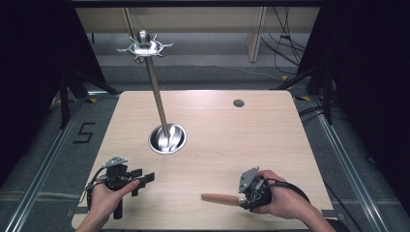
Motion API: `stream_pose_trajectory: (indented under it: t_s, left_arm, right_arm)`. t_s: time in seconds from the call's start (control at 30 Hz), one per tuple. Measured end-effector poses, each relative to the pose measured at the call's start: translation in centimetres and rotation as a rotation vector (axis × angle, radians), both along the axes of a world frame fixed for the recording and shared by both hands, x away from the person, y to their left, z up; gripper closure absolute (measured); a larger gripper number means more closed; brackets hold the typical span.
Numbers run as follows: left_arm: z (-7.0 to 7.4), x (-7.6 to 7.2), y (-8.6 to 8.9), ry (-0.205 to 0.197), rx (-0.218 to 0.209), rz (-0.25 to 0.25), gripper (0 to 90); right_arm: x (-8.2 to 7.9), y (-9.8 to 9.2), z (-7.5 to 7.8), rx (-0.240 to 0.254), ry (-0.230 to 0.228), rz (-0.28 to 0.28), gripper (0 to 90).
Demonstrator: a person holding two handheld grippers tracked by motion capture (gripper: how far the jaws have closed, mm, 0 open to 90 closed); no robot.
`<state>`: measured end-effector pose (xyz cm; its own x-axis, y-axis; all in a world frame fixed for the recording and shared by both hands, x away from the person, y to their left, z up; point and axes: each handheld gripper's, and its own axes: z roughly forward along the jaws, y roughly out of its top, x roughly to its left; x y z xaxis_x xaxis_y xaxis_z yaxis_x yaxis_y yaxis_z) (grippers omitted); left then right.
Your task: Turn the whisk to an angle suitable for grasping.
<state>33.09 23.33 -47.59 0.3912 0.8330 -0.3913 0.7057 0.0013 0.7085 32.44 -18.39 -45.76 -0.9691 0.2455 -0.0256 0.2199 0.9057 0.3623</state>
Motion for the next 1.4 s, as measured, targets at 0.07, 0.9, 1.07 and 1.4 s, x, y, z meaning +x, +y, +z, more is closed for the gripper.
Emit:
stream_pose_trajectory:
  t_s: [0.07, 0.9, 1.07, 1.4]
  left_arm:
    - [-0.1, 0.1, 0.0, 0.006, 0.006, -0.007, 36.6]
    - [-0.3, 0.3, 0.0, 0.020, 0.014, -0.011, 36.7]
    - [-0.4, 0.4, 0.0, 0.019, 0.031, -0.009, 36.7]
    - [-0.3, 1.0, -0.3, 0.019, 0.027, -0.009, 36.6]
  right_arm:
    - [0.0, 0.6, 0.3, 0.019, 0.002, 0.023, 61.6]
    - [2.0, 8.2, -2.4, -0.025, 0.151, -0.052, 90.0]
    - [3.6, 7.7, -2.4, -0.003, 0.144, -0.129, 90.0]
    - [5.1, 6.6, -1.4, 0.075, 0.132, -0.191, 83.0]
